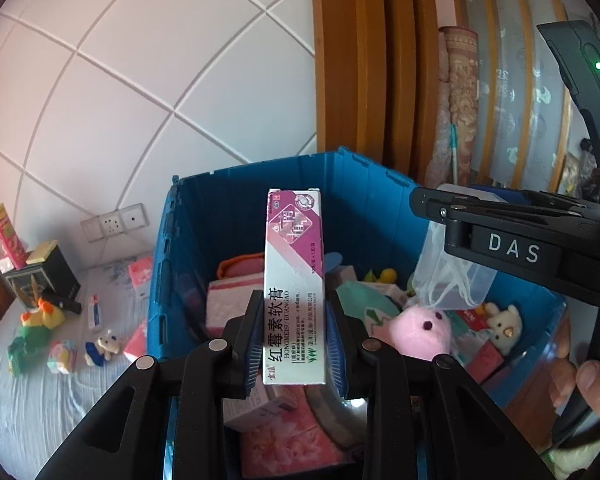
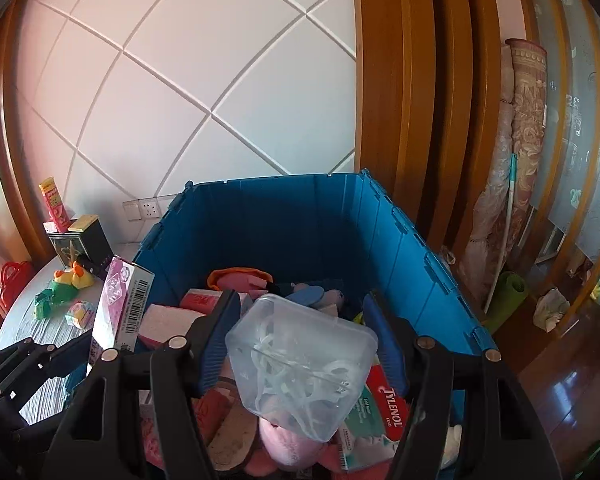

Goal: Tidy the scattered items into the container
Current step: 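Carry both boxes over the blue crate and open both grippers to drop them, then move both tools back over the table toward the remaining packs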

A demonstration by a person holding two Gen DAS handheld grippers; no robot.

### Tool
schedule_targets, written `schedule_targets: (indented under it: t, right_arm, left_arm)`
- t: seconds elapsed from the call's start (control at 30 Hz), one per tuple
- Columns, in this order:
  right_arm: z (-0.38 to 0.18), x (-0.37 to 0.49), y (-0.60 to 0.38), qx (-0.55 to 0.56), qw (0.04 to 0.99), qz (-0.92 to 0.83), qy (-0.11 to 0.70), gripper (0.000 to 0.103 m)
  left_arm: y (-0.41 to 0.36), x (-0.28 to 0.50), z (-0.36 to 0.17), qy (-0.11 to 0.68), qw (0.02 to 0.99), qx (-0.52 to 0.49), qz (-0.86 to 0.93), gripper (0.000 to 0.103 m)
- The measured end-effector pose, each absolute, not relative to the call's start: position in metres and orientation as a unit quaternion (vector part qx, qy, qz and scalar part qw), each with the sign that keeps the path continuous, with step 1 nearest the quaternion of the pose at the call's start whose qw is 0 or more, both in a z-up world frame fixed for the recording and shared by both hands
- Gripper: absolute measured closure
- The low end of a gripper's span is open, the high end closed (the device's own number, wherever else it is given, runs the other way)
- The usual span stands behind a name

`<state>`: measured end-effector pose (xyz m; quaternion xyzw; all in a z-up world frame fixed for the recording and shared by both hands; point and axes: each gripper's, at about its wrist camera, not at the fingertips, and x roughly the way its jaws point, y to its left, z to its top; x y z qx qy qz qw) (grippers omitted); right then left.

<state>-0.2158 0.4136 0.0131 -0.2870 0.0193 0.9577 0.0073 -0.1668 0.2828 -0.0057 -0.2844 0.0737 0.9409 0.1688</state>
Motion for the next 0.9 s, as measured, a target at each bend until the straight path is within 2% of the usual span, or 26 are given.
schedule_targets:
  t: [0.07,0.1,0.13,0.17,0.2,0.27,0.5,0.53,0.63,0.9]
  right_arm:
    - [0.009,-0.219,0.418,-0.291,0.006,0.956,0.023,0.040]
    - [0.006,-0.220,0.420,-0.293,0.006,0.956,0.024,0.040]
    - [0.004,-0.221,0.422,-0.295,0.007,0.955,0.026,0.039]
    - [0.001,-0.222,0.424,-0.297,0.008,0.954,0.029,0.038]
    - [-0.002,-0.224,0.428,-0.300,0.014,0.953,0.034,0.035]
    - [-0.006,-0.225,0.432,-0.304,0.019,0.952,0.037,0.020]
    - [-0.015,-0.212,0.439,-0.310,0.024,0.950,0.039,0.017]
    - [-0.016,-0.208,0.439,-0.309,0.024,0.950,0.038,0.015]
    - [-0.019,-0.198,0.441,-0.308,0.026,0.950,0.035,0.000]
    - [-0.009,-0.173,0.436,-0.286,0.031,0.957,0.034,0.000]
  left_arm:
    - [0.288,-0.167,-0.010,0.080,0.164,-0.289,0.940,0.074]
    - [0.289,-0.167,-0.012,0.080,0.161,-0.288,0.940,0.068]
    - [0.290,-0.167,-0.014,0.079,0.160,-0.288,0.941,0.060]
    - [0.289,-0.167,-0.015,0.076,0.160,-0.287,0.941,0.042]
    - [0.290,-0.167,-0.016,0.074,0.156,-0.287,0.942,0.032]
    - [0.290,-0.166,-0.018,0.075,0.151,-0.284,0.944,0.031]
    - [0.292,-0.173,-0.025,0.073,0.141,-0.299,0.941,0.026]
    - [0.292,-0.173,-0.027,0.073,0.140,-0.300,0.941,0.025]
    - [0.291,-0.173,-0.028,0.068,0.140,-0.305,0.939,0.023]
    - [0.273,-0.156,-0.023,0.050,0.141,-0.303,0.941,0.020]
